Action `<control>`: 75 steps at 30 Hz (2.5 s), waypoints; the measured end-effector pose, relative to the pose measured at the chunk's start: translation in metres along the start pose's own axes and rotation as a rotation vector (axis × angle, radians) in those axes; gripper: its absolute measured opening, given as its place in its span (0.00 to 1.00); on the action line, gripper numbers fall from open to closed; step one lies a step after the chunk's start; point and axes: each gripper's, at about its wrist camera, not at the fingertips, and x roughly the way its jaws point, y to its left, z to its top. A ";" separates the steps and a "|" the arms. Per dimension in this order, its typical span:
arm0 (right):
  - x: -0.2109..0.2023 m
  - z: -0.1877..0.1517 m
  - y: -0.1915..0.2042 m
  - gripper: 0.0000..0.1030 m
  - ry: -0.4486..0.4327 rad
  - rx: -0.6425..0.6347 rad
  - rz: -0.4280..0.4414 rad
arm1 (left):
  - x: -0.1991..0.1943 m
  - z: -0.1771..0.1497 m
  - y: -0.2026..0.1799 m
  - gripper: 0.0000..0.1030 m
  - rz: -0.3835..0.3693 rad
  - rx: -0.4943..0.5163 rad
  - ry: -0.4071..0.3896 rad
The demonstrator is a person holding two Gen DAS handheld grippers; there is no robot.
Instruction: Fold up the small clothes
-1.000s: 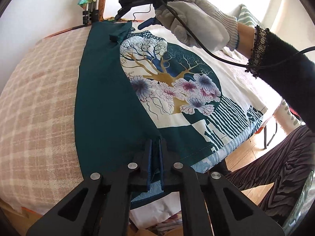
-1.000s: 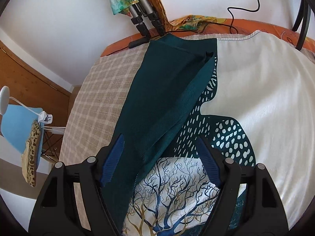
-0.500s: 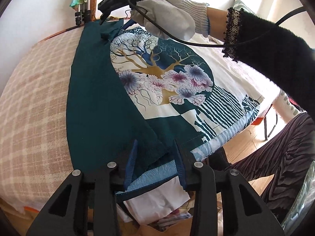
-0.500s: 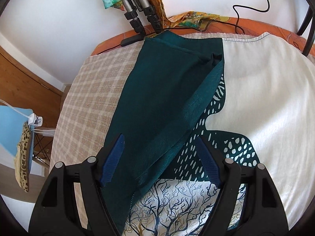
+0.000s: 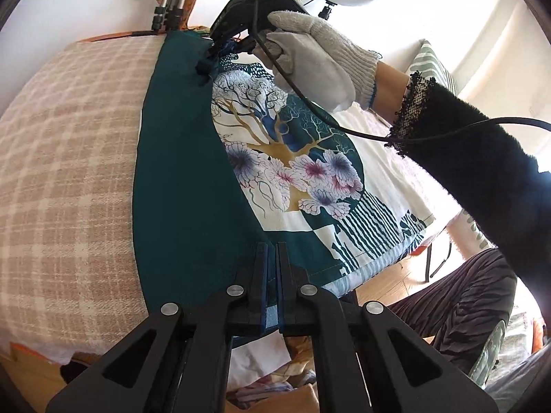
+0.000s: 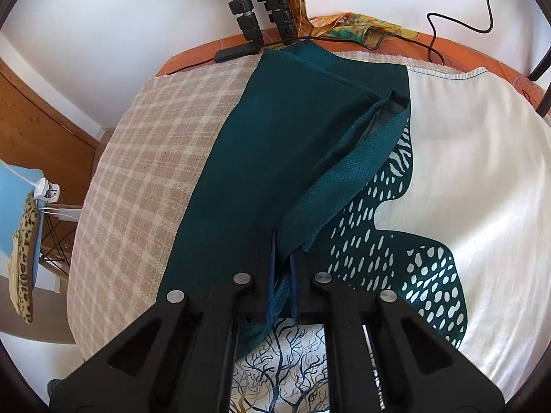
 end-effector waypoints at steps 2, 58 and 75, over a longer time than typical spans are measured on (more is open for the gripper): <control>-0.005 0.002 0.004 0.05 -0.016 -0.020 -0.032 | -0.002 0.001 -0.004 0.02 -0.021 -0.003 -0.008; -0.068 -0.024 -0.064 0.54 -0.115 0.060 -0.041 | 0.011 -0.009 -0.067 0.13 -0.053 0.183 0.054; -0.217 -0.103 -0.178 0.54 -0.258 0.151 0.022 | 0.045 0.018 -0.143 0.13 -0.060 0.281 -0.004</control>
